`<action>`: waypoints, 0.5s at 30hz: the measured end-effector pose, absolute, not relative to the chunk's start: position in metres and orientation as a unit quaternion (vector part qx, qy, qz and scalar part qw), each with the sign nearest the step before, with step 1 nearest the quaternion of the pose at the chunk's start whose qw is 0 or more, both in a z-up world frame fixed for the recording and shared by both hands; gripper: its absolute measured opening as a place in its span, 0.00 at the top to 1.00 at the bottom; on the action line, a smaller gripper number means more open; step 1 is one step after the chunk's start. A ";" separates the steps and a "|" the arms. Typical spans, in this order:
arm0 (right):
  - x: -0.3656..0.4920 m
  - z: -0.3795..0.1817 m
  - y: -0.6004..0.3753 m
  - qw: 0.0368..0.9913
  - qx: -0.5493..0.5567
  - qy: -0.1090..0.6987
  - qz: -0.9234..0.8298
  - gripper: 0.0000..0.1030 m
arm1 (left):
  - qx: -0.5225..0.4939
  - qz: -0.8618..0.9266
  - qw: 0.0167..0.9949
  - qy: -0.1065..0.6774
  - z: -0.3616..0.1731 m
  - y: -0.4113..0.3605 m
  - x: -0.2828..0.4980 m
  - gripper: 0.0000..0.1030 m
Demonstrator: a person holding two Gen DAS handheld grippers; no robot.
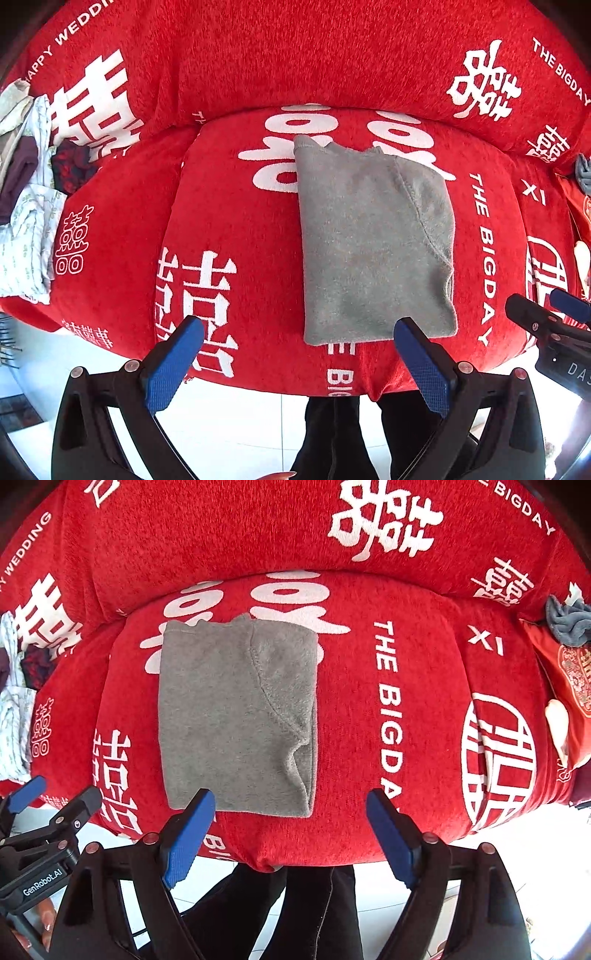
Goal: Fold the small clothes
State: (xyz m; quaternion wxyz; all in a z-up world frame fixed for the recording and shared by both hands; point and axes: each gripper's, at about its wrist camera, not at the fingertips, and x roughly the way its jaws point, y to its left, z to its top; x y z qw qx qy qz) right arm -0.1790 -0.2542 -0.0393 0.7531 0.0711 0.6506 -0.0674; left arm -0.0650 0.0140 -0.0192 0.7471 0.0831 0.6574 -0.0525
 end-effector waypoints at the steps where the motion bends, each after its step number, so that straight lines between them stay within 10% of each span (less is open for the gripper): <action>1: -0.179 -0.037 -0.254 0.755 0.070 0.648 -0.070 0.16 | 0.080 -0.052 0.747 0.658 -0.018 0.014 -0.065 0.00; 15: -0.179 -0.032 -0.255 0.759 0.070 0.643 -0.075 0.16 | 0.080 -0.050 0.749 0.656 -0.013 0.008 -0.069 0.00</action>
